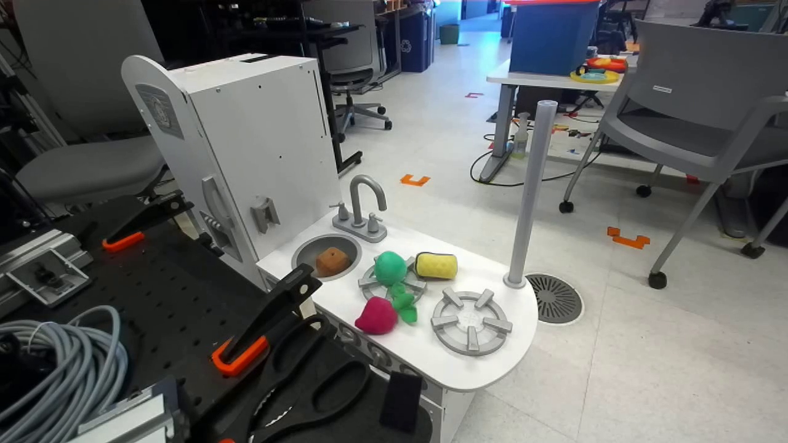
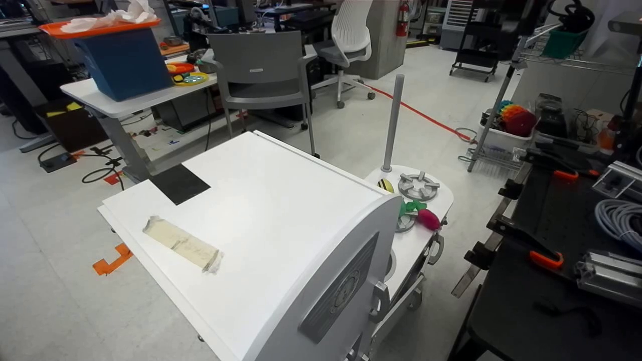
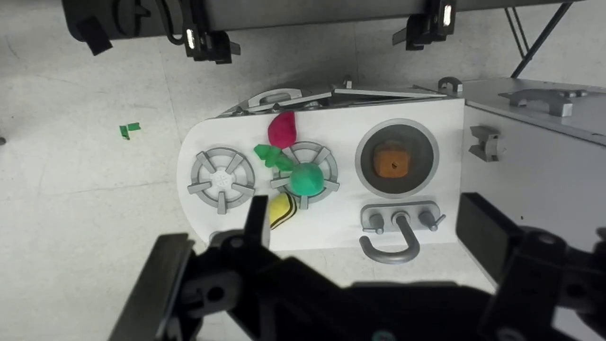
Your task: Remove the brown sponge from the sink
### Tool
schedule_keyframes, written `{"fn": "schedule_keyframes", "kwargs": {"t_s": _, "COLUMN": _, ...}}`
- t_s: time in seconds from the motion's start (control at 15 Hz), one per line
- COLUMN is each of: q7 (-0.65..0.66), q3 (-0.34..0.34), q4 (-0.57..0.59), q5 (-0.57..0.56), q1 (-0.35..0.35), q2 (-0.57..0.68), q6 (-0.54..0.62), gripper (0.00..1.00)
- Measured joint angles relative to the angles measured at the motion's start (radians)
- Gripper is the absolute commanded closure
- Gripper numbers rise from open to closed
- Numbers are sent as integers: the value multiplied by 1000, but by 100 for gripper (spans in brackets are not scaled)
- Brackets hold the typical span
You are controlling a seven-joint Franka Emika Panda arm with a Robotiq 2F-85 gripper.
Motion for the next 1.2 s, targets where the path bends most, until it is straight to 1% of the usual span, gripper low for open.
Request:
{"fn": "schedule_keyframes", "kwargs": {"t_s": 0.2, "q7": 44, "q3": 7, "q4": 26, "q5": 1, "q1": 10, "q2": 211, "q6": 194, "gripper": 0}}
{"fn": "schedule_keyframes", "kwargs": {"t_s": 0.47, "q7": 51, "q3": 7, "q4": 149, "q5": 69, "q1": 20, "q2": 488, "q6": 308, "gripper": 0}}
{"fn": "schedule_keyframes", "kwargs": {"t_s": 0.67, "q7": 59, "q3": -1, "q4": 289, "q5": 82, "q1": 39, "q2": 697, "q6": 364, "gripper": 0}}
{"fn": "schedule_keyframes", "kwargs": {"t_s": 0.8, "q7": 63, "q3": -18, "q4": 394, "q5": 79, "q1": 66, "q2": 828, "q6": 392, "gripper": 0}}
{"fn": "schedule_keyframes", "kwargs": {"t_s": 1.0, "q7": 63, "q3": -51, "q4": 553, "q5": 65, "q1": 113, "q2": 1015, "q6": 406, "gripper": 0}}
{"fn": "schedule_keyframes", "kwargs": {"t_s": 1.2, "q7": 62, "q3": -73, "q4": 679, "q5": 43, "q1": 152, "q2": 1172, "q6": 408, "gripper": 0}}
